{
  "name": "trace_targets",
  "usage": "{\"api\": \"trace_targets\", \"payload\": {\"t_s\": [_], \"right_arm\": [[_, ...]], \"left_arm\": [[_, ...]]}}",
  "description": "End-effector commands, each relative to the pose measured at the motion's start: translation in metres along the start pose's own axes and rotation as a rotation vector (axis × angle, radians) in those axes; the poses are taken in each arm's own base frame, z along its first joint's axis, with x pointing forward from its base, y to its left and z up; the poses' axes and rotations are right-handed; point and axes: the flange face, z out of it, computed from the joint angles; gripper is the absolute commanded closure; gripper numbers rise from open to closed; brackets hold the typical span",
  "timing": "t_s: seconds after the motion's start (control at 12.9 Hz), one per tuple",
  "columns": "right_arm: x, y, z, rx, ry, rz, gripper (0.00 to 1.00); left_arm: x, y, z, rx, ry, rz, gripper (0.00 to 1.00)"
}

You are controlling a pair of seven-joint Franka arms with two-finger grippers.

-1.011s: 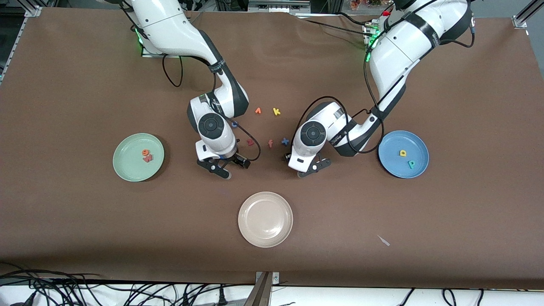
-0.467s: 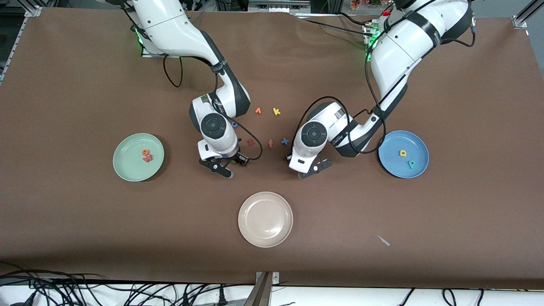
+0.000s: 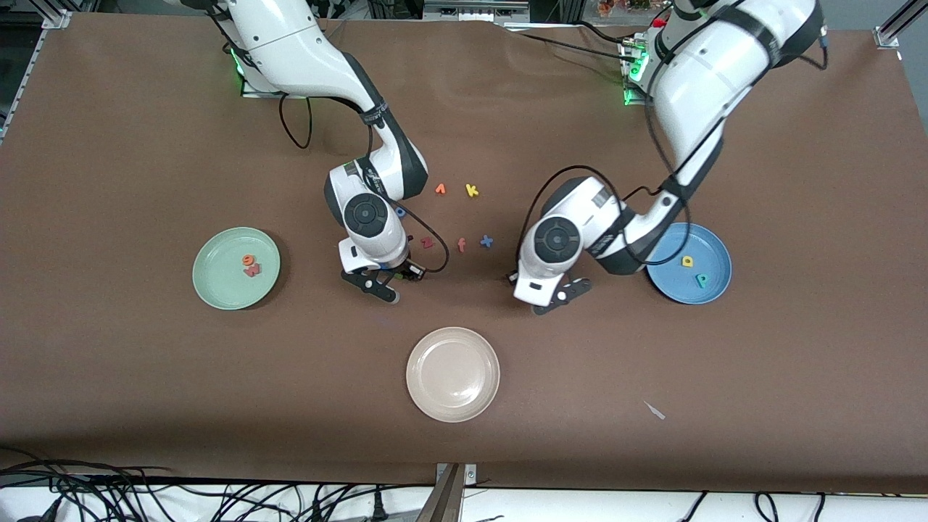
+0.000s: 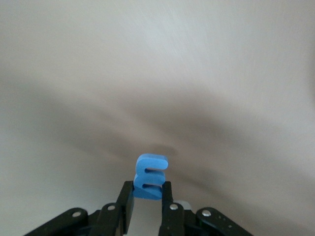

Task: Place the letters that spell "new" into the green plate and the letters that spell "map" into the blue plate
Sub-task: 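Carry the blue E to the blue plate while the right gripper lifts green n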

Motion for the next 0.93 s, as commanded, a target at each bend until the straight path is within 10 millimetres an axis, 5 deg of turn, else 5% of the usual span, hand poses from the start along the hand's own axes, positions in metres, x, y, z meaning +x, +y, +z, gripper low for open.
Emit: {"api": "trace_targets", "payload": {"t_s": [0.0,0.23,0.47,0.62,0.86], "right_arm": [[0.001,-0.002,0.003,0.007,-0.01,0.005,0.73],[0.001,-0.002,0.002,0.008,-0.011,0.01,0.91],[0.009,-0.004,-0.012,0.021,-0.005,0.007,1.0],[0.023,0.002,-0.027,0.004,-0.023,0.014,1.0],[0.043,0.021,-0.054,-0.05,-0.059,-0.088,1.0]], "left_arm": [[0.036,-0.08,-0.087,0.049,-0.059,0.044,0.94],[0.089,-0.167,-0.092,0.157,-0.177,0.178,0.93],[0.133,-0.23,-0.048,0.153,-0.233,0.288,0.94],[0.146,-0.256,0.005,0.085,-0.195,0.291,0.93],[0.143,-0.26,0.048,0.064,-0.179,0.31,0.81]]}}
